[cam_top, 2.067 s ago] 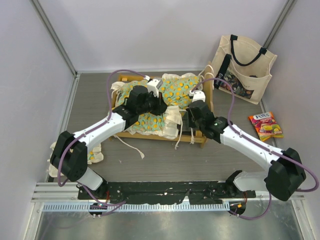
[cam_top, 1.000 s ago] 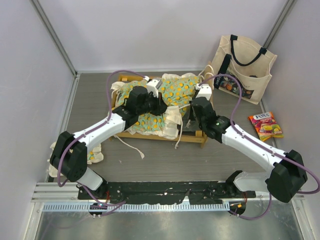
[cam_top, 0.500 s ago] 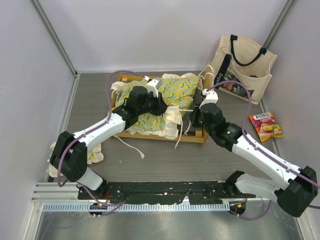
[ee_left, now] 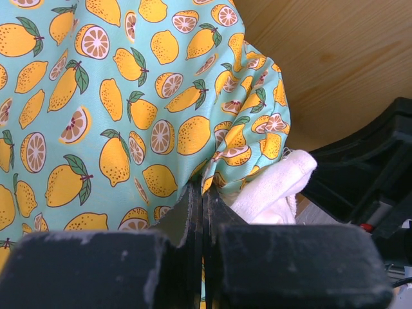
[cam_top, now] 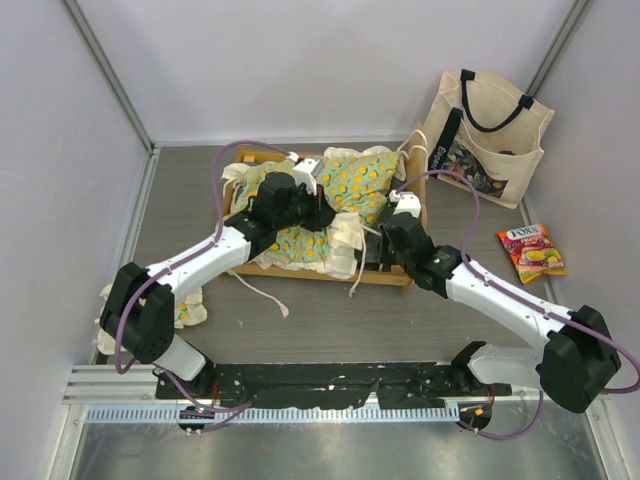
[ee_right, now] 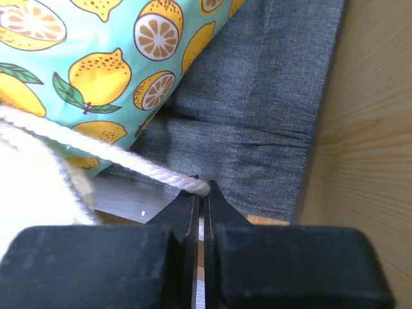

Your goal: Set up the pet bed

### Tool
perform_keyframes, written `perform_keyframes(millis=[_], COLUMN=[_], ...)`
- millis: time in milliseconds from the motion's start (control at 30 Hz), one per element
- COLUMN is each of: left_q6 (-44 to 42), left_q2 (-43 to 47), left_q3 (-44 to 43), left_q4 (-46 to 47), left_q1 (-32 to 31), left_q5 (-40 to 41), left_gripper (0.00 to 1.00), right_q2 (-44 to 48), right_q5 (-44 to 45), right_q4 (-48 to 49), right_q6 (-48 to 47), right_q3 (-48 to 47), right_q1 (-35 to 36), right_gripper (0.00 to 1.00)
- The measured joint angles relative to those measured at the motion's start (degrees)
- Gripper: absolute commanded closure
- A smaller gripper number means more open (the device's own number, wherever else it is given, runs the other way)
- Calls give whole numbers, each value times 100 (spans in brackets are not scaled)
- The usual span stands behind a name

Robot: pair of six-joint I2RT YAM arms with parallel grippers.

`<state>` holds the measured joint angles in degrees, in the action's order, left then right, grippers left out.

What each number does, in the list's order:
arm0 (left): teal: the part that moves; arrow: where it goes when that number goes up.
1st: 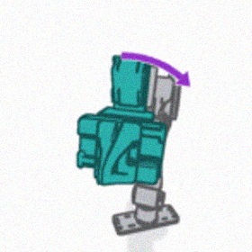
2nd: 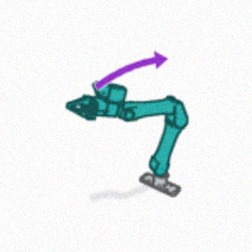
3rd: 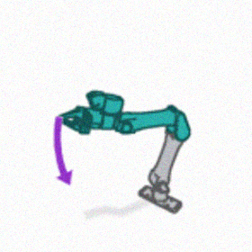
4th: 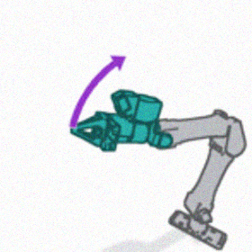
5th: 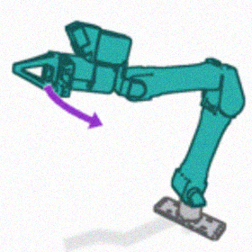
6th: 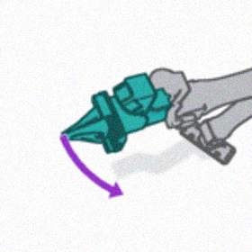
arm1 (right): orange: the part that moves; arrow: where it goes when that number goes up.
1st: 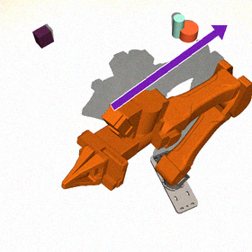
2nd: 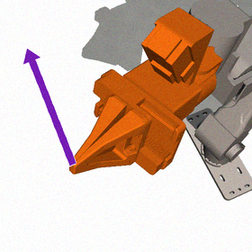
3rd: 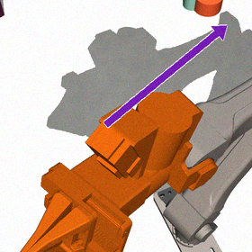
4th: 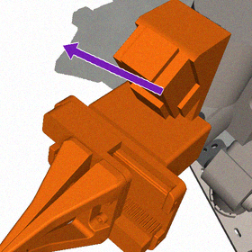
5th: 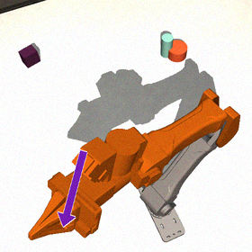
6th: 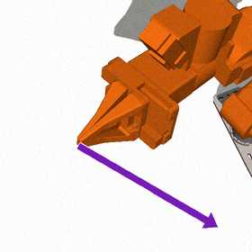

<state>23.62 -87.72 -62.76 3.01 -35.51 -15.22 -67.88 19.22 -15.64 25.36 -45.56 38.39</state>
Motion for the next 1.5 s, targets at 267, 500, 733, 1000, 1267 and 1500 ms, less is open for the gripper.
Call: perform_keyframes(millis=[267,500,733,1000,1267,1500], left_q6=[4,28,26,13,13,4], left_q2=[-118,-474,-710,-857,-1025,-1399], left_q3=[-42,-234,-564,-772,-1158,-1620], left_q4=[17,11,-79,-262,-549,-787], left_q1=[0,0,-28,-114,-337,-754], left_q5=[-490,-1032,-1384,-1582,-1589,-1469], left_gripper=[100,100,100,100,98,99], right_q2=[-251,-22,560,1963,1871,1292], right_q5=[-155,-422,-531,-280,1108,1204], right_q4=[-114,-798,-1510,-1923,-2184,-2306], right_q6=[-87,61,116,195,651,619], right_q3=[144,164,-122,-828,-1005,-1012], right_q1=[2,52,96,111,74,-120], right_gripper=[93,57,39,39,36,36])
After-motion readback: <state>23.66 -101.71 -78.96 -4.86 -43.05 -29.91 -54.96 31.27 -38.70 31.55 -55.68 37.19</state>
